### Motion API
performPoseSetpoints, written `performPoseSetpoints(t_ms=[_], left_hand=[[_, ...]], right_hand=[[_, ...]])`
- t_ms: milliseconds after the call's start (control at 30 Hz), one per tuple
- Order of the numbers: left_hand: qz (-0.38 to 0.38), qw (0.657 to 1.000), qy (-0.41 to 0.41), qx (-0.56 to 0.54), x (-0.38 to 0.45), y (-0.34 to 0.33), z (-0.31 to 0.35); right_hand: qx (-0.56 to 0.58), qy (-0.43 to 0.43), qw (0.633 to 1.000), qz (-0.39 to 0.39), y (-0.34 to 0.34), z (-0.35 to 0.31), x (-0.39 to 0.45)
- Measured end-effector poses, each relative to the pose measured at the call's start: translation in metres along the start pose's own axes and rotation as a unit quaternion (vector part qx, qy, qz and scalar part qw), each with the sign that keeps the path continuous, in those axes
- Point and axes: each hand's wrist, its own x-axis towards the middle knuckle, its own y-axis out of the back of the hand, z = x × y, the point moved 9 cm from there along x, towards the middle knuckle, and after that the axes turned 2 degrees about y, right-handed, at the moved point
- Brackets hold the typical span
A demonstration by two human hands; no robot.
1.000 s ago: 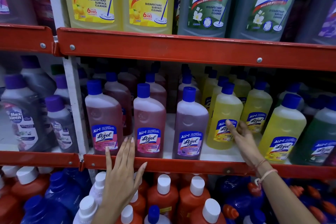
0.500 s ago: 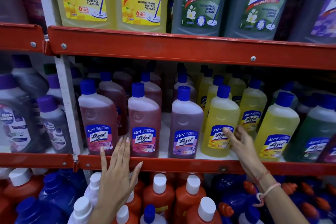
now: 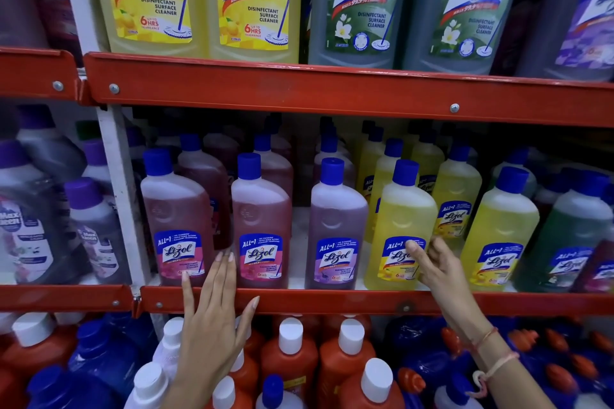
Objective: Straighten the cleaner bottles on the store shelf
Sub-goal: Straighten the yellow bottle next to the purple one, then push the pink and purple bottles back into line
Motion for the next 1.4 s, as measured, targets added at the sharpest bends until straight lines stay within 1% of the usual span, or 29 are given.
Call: performPoseSetpoints(t_ms=[33, 67, 100, 167, 200, 233, 267, 300, 333, 400, 467, 533, 567, 667, 800, 900, 1000, 1100, 1400], left_hand=[[-0.007, 1.000, 0.004, -0.007, 0.000, 0.001, 0.000], [-0.014, 1.000, 0.008, -0.018, 0.000, 0.001, -0.001], [-0.018, 0.999, 0.011, -0.033, 0.000, 0.002, 0.000], [-0.014, 0.996, 0.021, -0.086, -0.003, 0.007, 0.002], [-0.004, 0.991, 0.033, -0.126, -0.004, 0.011, 0.002], [0.005, 0.983, 0.054, -0.175, -0.005, 0.017, 0.001], [0.011, 0.971, 0.080, -0.226, -0.005, 0.022, 0.000], [0.015, 0.958, 0.103, -0.267, -0.005, 0.028, -0.002], [0.022, 0.947, 0.118, -0.297, -0.004, 0.036, -0.002], [0.033, 0.927, 0.138, -0.347, 0.001, 0.051, 0.000], [0.022, 0.895, 0.166, -0.413, 0.007, 0.055, 0.000], [-0.007, 0.862, 0.197, -0.468, 0.012, 0.049, -0.002], [-0.020, 0.850, 0.207, -0.484, 0.013, 0.045, -0.005], [-0.065, 0.825, 0.226, -0.515, 0.015, 0.035, -0.009], [-0.124, 0.819, 0.231, -0.510, 0.016, 0.038, 0.003], [-0.130, 0.821, 0.228, -0.508, 0.016, 0.044, 0.007], [-0.142, 0.811, 0.219, -0.523, 0.014, 0.036, 0.010], [-0.144, 0.807, 0.226, -0.527, 0.014, 0.030, 0.011], [-0.139, 0.796, 0.225, -0.545, 0.013, 0.033, 0.014]], right_hand=[[-0.008, 0.003, 1.000, 0.010, -0.002, -0.003, -0.004], [-0.025, 0.015, 0.999, 0.038, -0.001, -0.009, -0.009], [-0.052, 0.036, 0.994, 0.085, 0.003, -0.016, -0.015], [-0.100, 0.100, 0.970, 0.198, 0.009, -0.038, -0.033], [-0.105, 0.143, 0.955, 0.238, 0.007, -0.052, -0.044], [-0.099, 0.180, 0.945, 0.255, 0.000, -0.065, -0.054], [-0.084, 0.207, 0.944, 0.244, -0.012, -0.076, -0.061], [-0.063, 0.221, 0.950, 0.210, -0.028, -0.083, -0.064], [-0.036, 0.216, 0.963, 0.157, -0.048, -0.086, -0.067], [0.006, 0.165, 0.986, 0.028, -0.095, -0.079, -0.071], [0.006, 0.093, 0.992, -0.081, -0.138, -0.064, -0.079], [0.020, 0.025, 0.989, -0.147, -0.170, -0.049, -0.085], [0.028, 0.000, 0.986, -0.164, -0.181, -0.044, -0.087], [0.028, -0.048, 0.983, -0.173, -0.199, -0.036, -0.087], [0.030, -0.068, 0.985, -0.157, -0.201, -0.033, -0.087], [0.040, -0.067, 0.985, -0.152, -0.197, -0.035, -0.086], [0.047, -0.061, 0.987, -0.141, -0.192, -0.030, -0.084], [0.055, -0.074, 0.987, -0.134, -0.189, -0.028, -0.084], [0.054, -0.081, 0.983, -0.153, -0.186, -0.032, -0.083]])
